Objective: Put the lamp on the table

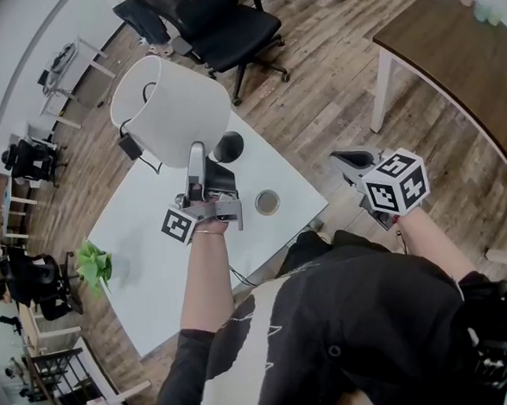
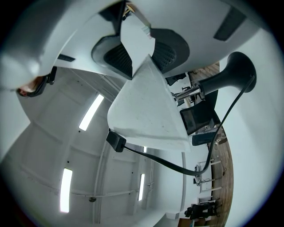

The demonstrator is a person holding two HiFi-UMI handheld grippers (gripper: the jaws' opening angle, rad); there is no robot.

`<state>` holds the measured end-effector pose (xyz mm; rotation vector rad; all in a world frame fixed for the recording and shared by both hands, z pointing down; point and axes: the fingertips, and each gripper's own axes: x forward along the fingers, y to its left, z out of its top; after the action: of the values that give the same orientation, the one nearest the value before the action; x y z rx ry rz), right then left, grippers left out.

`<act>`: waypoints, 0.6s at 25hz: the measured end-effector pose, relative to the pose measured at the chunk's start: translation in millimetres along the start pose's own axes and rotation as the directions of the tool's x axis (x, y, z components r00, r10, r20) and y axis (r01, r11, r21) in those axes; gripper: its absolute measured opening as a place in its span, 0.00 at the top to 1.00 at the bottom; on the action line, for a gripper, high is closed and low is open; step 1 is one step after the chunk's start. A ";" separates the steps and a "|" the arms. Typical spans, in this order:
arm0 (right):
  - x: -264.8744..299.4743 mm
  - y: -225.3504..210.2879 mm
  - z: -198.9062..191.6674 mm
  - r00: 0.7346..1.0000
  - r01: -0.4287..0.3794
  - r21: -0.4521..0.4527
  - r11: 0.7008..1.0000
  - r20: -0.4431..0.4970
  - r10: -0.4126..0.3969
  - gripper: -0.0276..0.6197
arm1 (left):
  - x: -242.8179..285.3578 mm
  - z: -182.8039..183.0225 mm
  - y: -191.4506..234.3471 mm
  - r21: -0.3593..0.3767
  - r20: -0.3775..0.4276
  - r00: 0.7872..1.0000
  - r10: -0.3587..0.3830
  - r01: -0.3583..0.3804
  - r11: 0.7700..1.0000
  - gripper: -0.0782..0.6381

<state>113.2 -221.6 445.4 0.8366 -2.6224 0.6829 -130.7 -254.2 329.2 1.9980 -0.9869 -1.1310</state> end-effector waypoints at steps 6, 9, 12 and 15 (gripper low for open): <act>-4.3 -0.2 -5.4 1.000 0.000 -0.001 1.000 -0.002 0.000 0.92 | -12.6 -0.1 5.6 0.000 0.034 0.999 0.035 -0.035 0.999 0.70; -5.0 2.7 -2.9 1.000 -0.005 0.000 1.000 0.002 0.005 0.92 | -15.4 -0.7 6.3 -0.010 0.038 0.998 0.054 -0.053 0.999 0.69; -4.6 3.9 -3.9 1.000 -0.009 0.000 1.000 0.005 0.009 0.92 | -19.9 -2.8 10.3 -0.012 0.040 0.997 0.072 -0.071 0.997 0.69; -5.8 3.7 -6.6 1.000 -0.007 0.003 1.000 0.008 0.007 0.92 | -23.1 -5.1 12.2 -0.007 0.037 0.995 0.090 -0.090 0.996 0.70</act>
<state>116.4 -212.8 447.3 0.8330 -2.6328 0.6871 -137.9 -240.3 350.8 1.9146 -1.0812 -1.1245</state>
